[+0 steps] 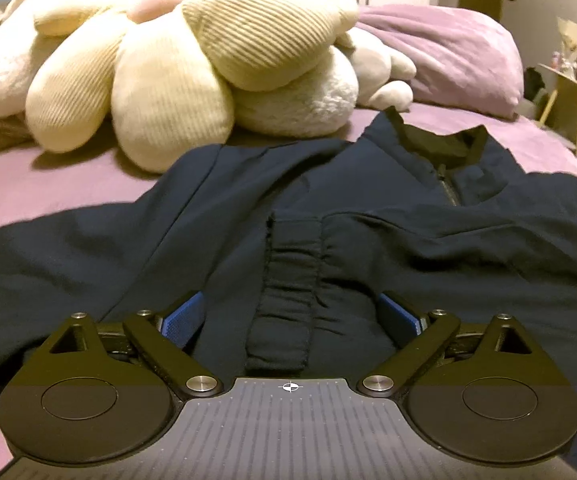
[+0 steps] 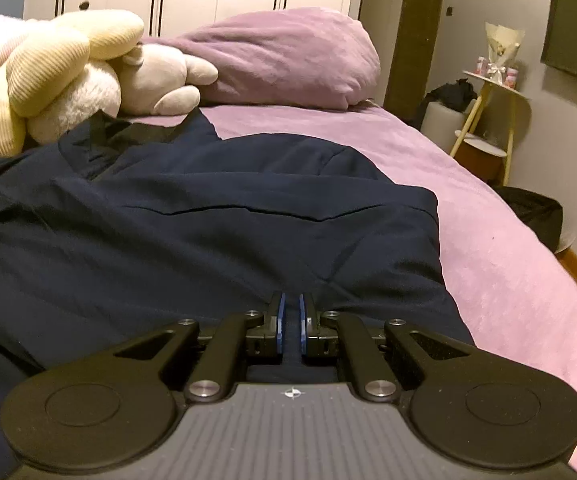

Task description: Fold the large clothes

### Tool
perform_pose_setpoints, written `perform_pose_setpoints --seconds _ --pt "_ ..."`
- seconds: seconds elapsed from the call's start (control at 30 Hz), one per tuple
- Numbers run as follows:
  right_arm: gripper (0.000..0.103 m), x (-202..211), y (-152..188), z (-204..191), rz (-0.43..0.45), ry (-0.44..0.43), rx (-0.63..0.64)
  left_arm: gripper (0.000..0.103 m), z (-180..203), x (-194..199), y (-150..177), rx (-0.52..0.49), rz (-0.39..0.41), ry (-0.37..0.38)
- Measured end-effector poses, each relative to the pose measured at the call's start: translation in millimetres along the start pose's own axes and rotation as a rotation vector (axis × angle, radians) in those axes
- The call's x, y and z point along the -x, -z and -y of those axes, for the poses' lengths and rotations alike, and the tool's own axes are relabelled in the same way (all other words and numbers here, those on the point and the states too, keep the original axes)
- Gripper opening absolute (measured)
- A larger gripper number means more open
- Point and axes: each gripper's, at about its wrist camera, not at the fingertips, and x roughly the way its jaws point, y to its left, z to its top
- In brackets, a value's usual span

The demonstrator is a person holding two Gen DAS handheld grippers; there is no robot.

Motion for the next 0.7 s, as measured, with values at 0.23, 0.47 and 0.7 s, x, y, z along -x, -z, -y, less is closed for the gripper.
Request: perform_pose_setpoints --seconds 0.23,0.47,0.7 --pt "0.010 33 -6 -31 0.034 -0.040 -0.027 0.099 -16 5 0 0.038 -0.031 0.029" --pt "0.010 31 -7 -47 -0.037 0.000 0.050 0.102 -135 80 9 0.346 0.053 0.088" --pt "0.011 102 8 -67 0.030 -0.242 -0.117 0.085 -328 119 71 0.770 0.073 -0.163"
